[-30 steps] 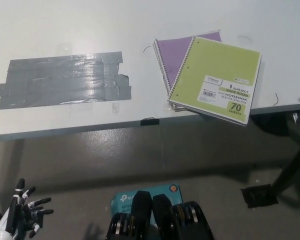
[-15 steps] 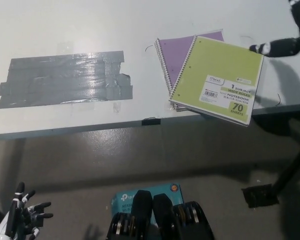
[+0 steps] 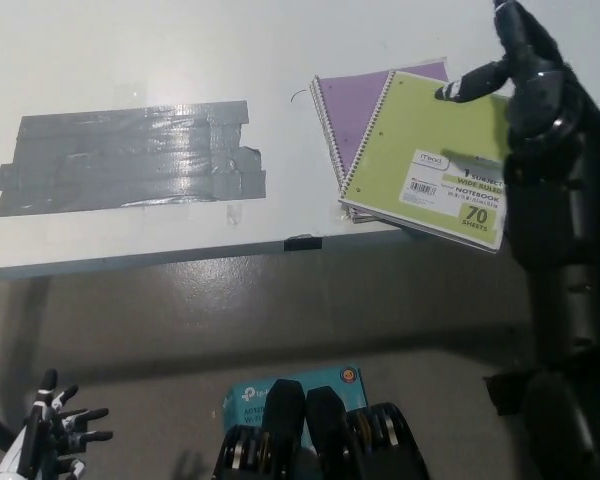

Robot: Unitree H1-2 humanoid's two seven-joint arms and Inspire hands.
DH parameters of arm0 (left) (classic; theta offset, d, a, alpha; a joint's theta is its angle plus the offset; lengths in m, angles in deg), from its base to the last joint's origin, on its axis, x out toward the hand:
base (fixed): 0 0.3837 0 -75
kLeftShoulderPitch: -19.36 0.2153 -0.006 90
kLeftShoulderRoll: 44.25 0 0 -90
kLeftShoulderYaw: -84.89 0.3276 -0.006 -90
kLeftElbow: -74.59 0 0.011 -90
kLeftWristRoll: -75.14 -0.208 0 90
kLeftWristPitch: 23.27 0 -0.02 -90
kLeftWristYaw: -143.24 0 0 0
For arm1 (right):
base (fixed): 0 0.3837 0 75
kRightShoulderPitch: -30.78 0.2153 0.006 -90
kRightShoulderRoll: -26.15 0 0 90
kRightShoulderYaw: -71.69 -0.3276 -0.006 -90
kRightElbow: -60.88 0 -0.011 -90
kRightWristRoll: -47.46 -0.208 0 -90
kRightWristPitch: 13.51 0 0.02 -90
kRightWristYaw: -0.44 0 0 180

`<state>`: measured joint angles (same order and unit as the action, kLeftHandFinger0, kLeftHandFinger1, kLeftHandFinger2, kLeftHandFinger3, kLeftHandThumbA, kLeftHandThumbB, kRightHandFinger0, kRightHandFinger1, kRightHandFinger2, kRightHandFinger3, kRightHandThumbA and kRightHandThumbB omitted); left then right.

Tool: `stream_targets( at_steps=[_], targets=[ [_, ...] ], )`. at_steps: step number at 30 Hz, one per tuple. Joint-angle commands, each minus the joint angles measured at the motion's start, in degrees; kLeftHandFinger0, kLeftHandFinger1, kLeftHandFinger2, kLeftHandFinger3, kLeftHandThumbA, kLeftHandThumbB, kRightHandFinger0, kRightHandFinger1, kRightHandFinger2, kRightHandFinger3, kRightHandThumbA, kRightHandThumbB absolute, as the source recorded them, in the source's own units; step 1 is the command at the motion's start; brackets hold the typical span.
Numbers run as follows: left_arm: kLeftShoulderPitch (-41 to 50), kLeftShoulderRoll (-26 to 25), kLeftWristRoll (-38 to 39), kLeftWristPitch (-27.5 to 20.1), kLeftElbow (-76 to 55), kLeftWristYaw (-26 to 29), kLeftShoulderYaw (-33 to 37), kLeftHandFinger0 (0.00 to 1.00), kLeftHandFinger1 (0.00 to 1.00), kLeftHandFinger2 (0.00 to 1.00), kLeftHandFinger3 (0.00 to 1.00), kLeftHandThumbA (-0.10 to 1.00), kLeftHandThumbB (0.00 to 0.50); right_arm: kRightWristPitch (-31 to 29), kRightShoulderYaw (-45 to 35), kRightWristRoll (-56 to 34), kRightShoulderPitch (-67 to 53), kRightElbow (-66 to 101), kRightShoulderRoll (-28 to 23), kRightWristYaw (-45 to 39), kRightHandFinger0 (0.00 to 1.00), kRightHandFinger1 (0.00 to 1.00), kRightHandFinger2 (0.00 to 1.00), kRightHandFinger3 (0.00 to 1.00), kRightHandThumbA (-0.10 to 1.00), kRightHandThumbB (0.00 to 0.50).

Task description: The robot uses its right hand to align two notebooks stacked together until they are fully overlapped

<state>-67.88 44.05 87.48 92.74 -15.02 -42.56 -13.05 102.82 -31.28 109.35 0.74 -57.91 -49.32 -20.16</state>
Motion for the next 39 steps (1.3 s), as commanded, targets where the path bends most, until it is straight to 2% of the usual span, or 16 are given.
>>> stream_targets(
  at_steps=[1, 2, 5, 8, 10, 14, 18, 22, 26, 28, 31, 34, 35, 38, 39],
  targets=[
    [0.4, -1.57, -0.51, 0.92, -2.05, -1.31, 0.65, 0.44, 0.61, 0.7, 1.0, 1.0, 0.444, 0.6, -3.11, 8.08, 3.66, -0.89, 1.48, 4.42, 1.0, 1.0, 1.0, 1.0, 1.0, 0.429],
    [0.3, -1.57, -0.1, 0.92, -1.8, -1.49, 0.59, 0.46, 0.62, 0.69, 1.0, 1.0, 0.417, 0.6, -4.02, 8.79, 3.56, -2.19, 1.9, 4.89, 1.0, 1.0, 1.0, 1.0, 1.0, 0.418],
    [0.32, -1.52, -0.16, 0.92, -1.97, -1.08, 0.99, 0.45, 0.63, 0.69, 1.0, 1.0, 0.404, 0.6, -5.21, 8.87, 2.8, -3.4, 2.39, 6.58, 1.0, 1.0, 1.0, 1.0, 1.0, 0.409],
    [0.3, -1.42, -0.46, 0.92, -1.97, -0.77, 1.46, 0.43, 0.63, 0.7, 1.0, 1.0, 0.428, 0.6, -4.21, 9.73, 1.53, -4.42, 2.53, 9.39, 1.0, 1.0, 1.0, 1.0, 1.0, 0.406],
    [0.36, -1.48, -0.32, 0.92, -2.05, -1.04, 1.51, 0.5, 0.66, 0.73, 1.0, 1.0, 0.429, 0.6, -3.98, 9.84, 0.62, -5.29, 3.33, 11.47, 1.0, 1.0, 1.0, 1.0, 1.0, 0.389],
    [0.62, -1.1, -0.02, 0.92, -2.36, -1.18, 2.03, 0.51, 0.68, 0.73, 1.0, 1.0, 0.436, 0.6, -2.9, 7.94, -1.02, -6.39, 3.89, 15.02, 1.0, 1.0, 1.0, 1.0, 1.0, 0.377],
    [0.53, -0.87, -0.48, 0.92, -2.35, -1.34, 2.94, 0.5, 0.66, 0.78, 1.0, 1.0, 0.433, 0.6, -2.94, 4.88, -2.25, -7.87, 5.13, 18.09, 1.0, 1.0, 1.0, 1.0, 1.0, 0.374],
    [0.47, -1.06, -1.07, 0.44, -2.49, -1.54, 3.51, 0.46, 0.66, 0.75, 1.0, 1.0, 0.434, 0.6, -1.41, 2.89, -2.84, -8.94, 5.5, 19.12, 1.0, 1.0, 1.0, 1.0, 1.0, 0.372],
    [0.35, -0.93, -1.17, 0.88, -2.68, -1.38, 4.05, 0.43, 0.65, 0.72, 1.0, 1.0, 0.446, 0.6, 1.17, 0.34, -3.89, -9.23, 5.25, 18.5, 1.0, 1.0, 1.0, 1.0, 1.0, 0.379],
    [0.14, -1.19, -1.09, 0.58, -2.39, -1.64, 4.21, 0.47, 0.67, 0.71, 1.0, 1.0, 0.454, 0.6, 2.83, -1.52, -3.79, -10.32, 4.72, 18.74, 1.0, 1.0, 1.0, 1.0, 1.0, 0.393],
    [-0.1, -1.3, -1.02, 0.31, -2.09, -1.8, 4.3, 0.47, 0.65, 0.7, 1.0, 1.0, 0.465, 0.6, 6.11, -3.37, -4.31, -10.84, 3.4, 19.18, 1.0, 1.0, 1.0, 1.0, 1.0, 0.403],
    [-0.16, -1.11, -1.19, 0.22, -2.31, -1.63, 4.44, 0.45, 0.64, 0.72, 1.0, 1.0, 0.453, 0.52, 9.31, -4.46, -5.08, -11.52, 1.92, 18.43, 1.0, 1.0, 1.0, 1.0, 1.0, 0.39],
    [-0.16, -1.11, -1.19, 0.22, -2.31, -1.62, 4.45, 0.45, 0.64, 0.72, 1.0, 1.0, 0.461, 0.59, 9.68, -4.86, -5.08, -11.56, 1.78, 18.56, 1.0, 1.0, 1.0, 1.0, 1.0, 0.37],
    [-0.32, -1.36, -1.23, 0.55, -2.67, -1.93, 4.83, 0.46, 0.67, 0.72, 1.0, 1.0, 0.447, 0.6, 12.67, -4.74, -6.65, -12.11, 0.14, 17.38, 1.0, 1.0, 1.0, 1.0, 1.0, 0.368],
    [-0.42, -1.42, -1.22, 0.61, -2.66, -1.97, 4.88, 0.45, 0.64, 0.71, 1.0, 1.0, 0.467, 0.6, 13.35, -5.41, -7.32, -12.11, -0.15, 17.36, 1.0, 1.0, 1.0, 1.0, 1.0, 0.361]
  ],
)
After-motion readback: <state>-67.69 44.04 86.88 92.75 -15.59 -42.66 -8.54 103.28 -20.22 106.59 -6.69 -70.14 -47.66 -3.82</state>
